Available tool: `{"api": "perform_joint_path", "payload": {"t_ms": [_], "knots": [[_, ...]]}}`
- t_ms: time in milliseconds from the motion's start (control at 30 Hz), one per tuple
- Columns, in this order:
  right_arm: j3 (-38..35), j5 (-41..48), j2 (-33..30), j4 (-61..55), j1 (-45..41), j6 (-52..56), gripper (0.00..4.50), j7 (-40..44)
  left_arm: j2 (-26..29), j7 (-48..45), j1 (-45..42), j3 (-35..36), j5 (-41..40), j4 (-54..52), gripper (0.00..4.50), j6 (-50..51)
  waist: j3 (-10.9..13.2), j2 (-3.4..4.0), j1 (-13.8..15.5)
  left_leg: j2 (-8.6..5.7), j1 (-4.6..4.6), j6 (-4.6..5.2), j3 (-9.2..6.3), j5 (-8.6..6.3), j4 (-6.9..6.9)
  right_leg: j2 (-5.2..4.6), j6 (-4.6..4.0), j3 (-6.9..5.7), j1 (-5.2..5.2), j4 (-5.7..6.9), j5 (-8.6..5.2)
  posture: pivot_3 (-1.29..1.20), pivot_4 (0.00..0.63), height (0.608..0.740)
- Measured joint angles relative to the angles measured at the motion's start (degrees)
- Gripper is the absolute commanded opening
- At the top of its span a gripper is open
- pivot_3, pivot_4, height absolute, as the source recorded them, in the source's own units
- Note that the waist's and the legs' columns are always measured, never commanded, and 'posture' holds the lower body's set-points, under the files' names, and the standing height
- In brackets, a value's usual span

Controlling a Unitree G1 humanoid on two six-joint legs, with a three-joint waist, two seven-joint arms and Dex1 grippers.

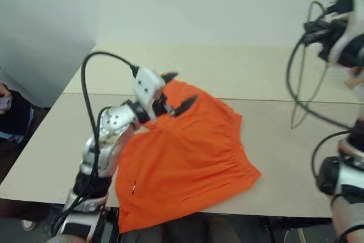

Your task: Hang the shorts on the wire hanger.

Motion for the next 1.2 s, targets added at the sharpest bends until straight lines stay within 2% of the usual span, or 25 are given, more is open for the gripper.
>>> {"api": "perform_joint_path", "payload": {"t_ms": [167,333,433,700,900,1000,1067,1100,1133,1200], "knots": [[5.6,-2.2,13.5,-10.0,0.2,2.5,0.03,-11.8,-4.0,-0.5,-1.8,-1.5,0.9,3.7,4.50,-4.2,-1.5,0.06,-4.1,0.00,0.25,-0.05,-0.02,0.03,-0.36,0.01,-0.03,0.20,-0.05,0.20,0.01,-0.21,0.000,0.740],[7.4,-2.6,22.5,-11.9,0.2,2.6,0.03,-18.5,-5.0,-5.7,-2.0,-2.1,-2.2,4.3,4.50,-5.0,-1.7,0.10,-7.2,0.06,0.40,-0.11,-0.12,0.08,-0.39,0.00,-0.04,0.21,0.08,0.24,0.02,-0.19,0.000,0.740],[7.9,-2.4,25.0,-11.9,0.2,2.3,0.03,-20.1,-6.3,-7.4,-3.1,-1.9,-4.6,5.2,4.50,-4.7,-1.7,0.10,-7.9,0.06,0.58,-0.09,-0.15,0.07,-0.44,0.01,-0.04,0.22,0.26,0.22,0.02,-0.19,0.000,0.740],[13.0,-2.0,28.5,-11.9,1.8,-2.6,0.03,-21.8,-6.8,-6.7,-7.0,-1.8,-3.9,10.1,4.50,-3.0,-1.7,0.11,-8.8,0.05,1.05,-0.04,-0.26,0.06,-0.70,0.01,-0.04,0.22,0.77,0.06,0.02,-0.16,0.000,0.740],[19.8,-2.8,27.8,-11.1,4.9,-8.5,0.03,-22.0,-7.3,-4.8,-8.3,-2.4,-2.1,11.0,4.50,0.0,-1.7,0.11,-8.6,0.04,1.06,-0.04,-0.31,0.06,-0.71,-0.01,-0.04,0.22,0.80,0.04,0.02,-0.14,0.000,0.740],[23.2,-4.7,25.0,-10.0,5.6,-11.8,0.00,-22.0,-7.2,-3.9,-8.3,-2.6,-1.0,11.1,3.94,0.6,-1.7,0.11,-8.6,0.02,1.07,-0.04,-0.31,0.06,-0.70,-0.03,-0.04,0.22,0.81,0.03,0.02,-0.14,0.000,0.740],[24.6,-5.8,24.0,-9.9,6.3,-13.6,0.00,-22.0,-7.2,-3.3,-8.3,-2.6,-0.6,11.1,3.30,1.5,-1.7,0.11,-8.6,0.03,1.07,-0.04,-0.32,0.06,-0.71,-0.02,-0.04,0.22,0.82,0.03,0.02,-0.14,0.000,0.740],[25.4,-6.2,23.5,-9.8,6.8,-14.2,0.00,-21.9,-7.2,-3.1,-8.3,-2.5,-0.5,11.1,3.14,1.7,-1.7,0.11,-8.5,0.03,1.07,-0.04,-0.32,0.06,-0.71,-0.02,-0.04,0.22,0.82,0.02,0.02,-0.14,0.000,0.740],[26.0,-6.6,23.3,-9.6,7.2,-14.7,0.00,-21.9,-7.2,-2.9,-8.3,-2.5,-0.5,11.1,2.69,2.1,-1.7,0.11,-8.5,0.03,1.07,-0.04,-0.32,0.06,-0.71,-0.02,-0.04,0.22,0.82,0.02,0.02,-0.14,0.000,0.740],[27.4,-7.8,22.6,-9.1,7.5,-15.9,0.00,-21.9,-7.4,-2.2,-8.3,-2.5,-0.4,11.1,2.16,2.9,-1.7,0.11,-8.5,0.02,1.06,-0.04,-0.32,0.06,-0.70,-0.03,-0.04,0.24,0.82,0.01,0.02,-0.14,0.000,0.740]]}}
